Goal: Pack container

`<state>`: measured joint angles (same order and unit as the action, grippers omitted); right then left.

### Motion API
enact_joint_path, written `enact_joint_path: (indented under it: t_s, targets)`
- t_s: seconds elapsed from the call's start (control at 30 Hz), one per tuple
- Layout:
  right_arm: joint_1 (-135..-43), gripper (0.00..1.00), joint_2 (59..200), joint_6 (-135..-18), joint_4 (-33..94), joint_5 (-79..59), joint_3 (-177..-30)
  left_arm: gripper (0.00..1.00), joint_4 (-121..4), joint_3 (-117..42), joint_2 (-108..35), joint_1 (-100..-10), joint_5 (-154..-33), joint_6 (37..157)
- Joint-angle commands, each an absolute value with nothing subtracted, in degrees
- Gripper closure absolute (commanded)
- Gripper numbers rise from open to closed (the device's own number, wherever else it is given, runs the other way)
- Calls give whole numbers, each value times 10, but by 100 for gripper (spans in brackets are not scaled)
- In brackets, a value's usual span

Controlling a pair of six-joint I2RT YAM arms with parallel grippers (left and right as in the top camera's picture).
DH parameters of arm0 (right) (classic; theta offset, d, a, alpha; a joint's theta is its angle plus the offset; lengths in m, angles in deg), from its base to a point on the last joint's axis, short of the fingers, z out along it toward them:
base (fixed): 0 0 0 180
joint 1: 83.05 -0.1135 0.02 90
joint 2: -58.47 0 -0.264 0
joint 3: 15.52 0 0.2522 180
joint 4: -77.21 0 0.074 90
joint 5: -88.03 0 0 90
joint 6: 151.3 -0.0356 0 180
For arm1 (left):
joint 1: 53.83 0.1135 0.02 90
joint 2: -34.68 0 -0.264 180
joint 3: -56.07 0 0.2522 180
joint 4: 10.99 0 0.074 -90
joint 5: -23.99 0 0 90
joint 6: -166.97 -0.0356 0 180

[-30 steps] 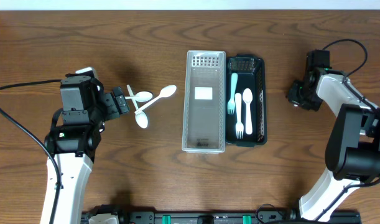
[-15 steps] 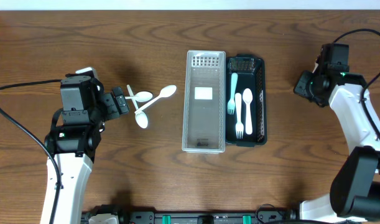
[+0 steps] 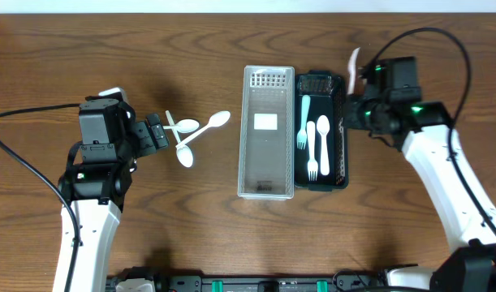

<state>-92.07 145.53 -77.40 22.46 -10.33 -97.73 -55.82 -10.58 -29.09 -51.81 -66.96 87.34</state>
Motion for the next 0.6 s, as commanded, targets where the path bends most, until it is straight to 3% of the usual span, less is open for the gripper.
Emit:
enact_joint_path:
  t_s: [0.0,0.03,0.07,0.17,0.23,0.57]
  targets:
    - [-958,99,1478,-786,220,-99,-962,2,-558,-115,-293,-520,-669,864]
    - [-967,98,1483,-787,220,-99,-961,2,-558,-115,-293,-520,-669,864]
    - [-978,90,1487,-789,221,-99,-961,2,-558,-115,-293,-520,-669,864]
    - [-996,50,1487,-788,231,-68,-962,2,-558,-115,-293,-520,-669,864]
    - [-992,38,1480,-788,237,-57,-962,2,-558,-115,-293,-520,-669,864]
    - [-832,23,1419,-818,282,-56,-968,2,-558,-115,-293,-521,-671,876]
